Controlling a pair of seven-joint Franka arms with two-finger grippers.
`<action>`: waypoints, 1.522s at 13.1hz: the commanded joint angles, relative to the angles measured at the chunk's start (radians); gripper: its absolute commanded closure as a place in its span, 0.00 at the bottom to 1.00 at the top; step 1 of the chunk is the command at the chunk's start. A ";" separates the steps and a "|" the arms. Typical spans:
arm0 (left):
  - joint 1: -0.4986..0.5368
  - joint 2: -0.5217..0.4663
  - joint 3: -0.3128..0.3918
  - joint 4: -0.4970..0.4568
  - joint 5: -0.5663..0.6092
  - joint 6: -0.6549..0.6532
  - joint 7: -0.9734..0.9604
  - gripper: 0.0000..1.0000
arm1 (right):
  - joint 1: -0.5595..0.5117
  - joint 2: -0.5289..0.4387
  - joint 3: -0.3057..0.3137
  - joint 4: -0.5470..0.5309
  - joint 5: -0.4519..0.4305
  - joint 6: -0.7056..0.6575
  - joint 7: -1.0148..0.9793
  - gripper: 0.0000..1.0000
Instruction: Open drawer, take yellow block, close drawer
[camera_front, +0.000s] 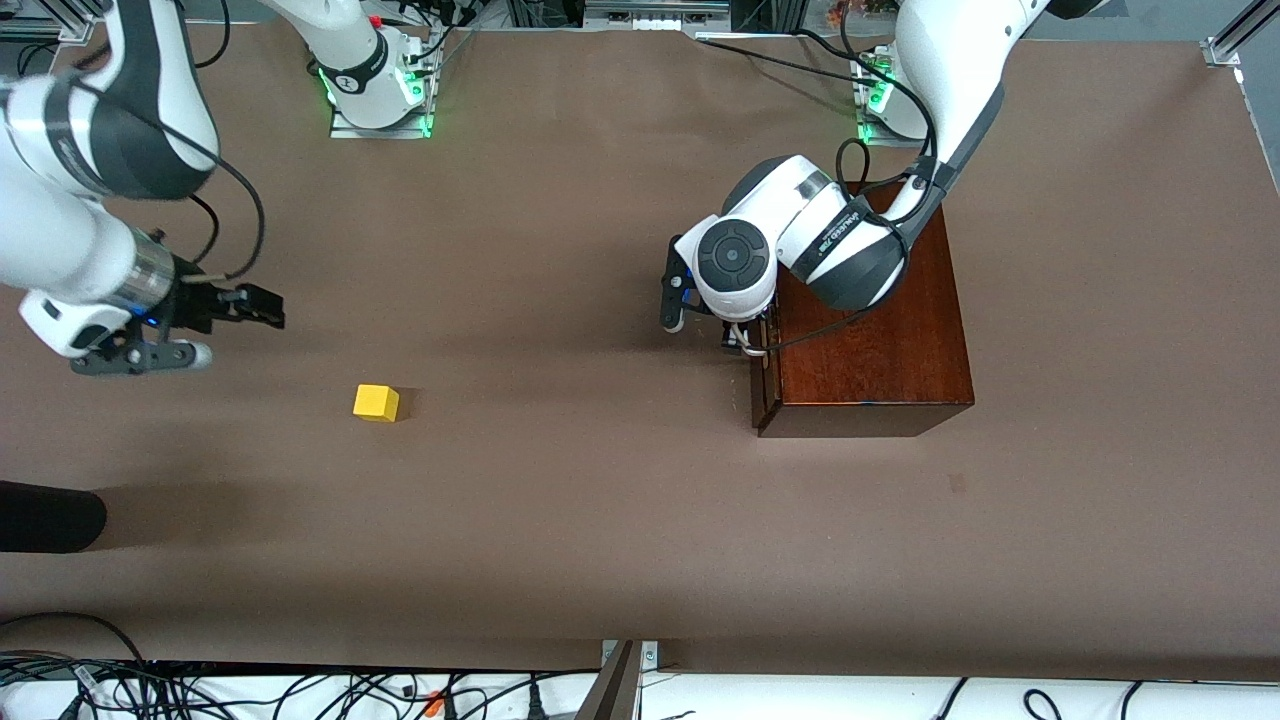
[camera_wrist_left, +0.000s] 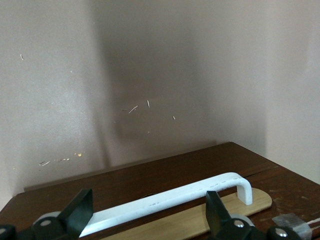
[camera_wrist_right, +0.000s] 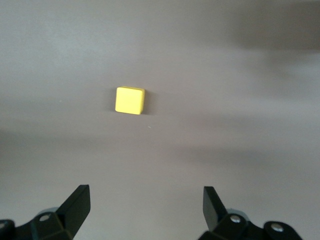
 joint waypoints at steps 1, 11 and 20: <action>0.019 -0.030 0.011 0.008 0.035 -0.034 0.014 0.00 | -0.001 -0.078 -0.009 0.004 -0.061 -0.030 -0.007 0.00; 0.022 -0.105 0.000 0.062 -0.134 -0.037 -0.113 0.00 | -0.307 -0.100 0.256 0.088 -0.075 -0.159 -0.010 0.00; 0.157 -0.290 0.011 0.063 -0.071 -0.252 -0.684 0.00 | -0.306 -0.114 0.256 0.088 -0.063 -0.170 0.021 0.00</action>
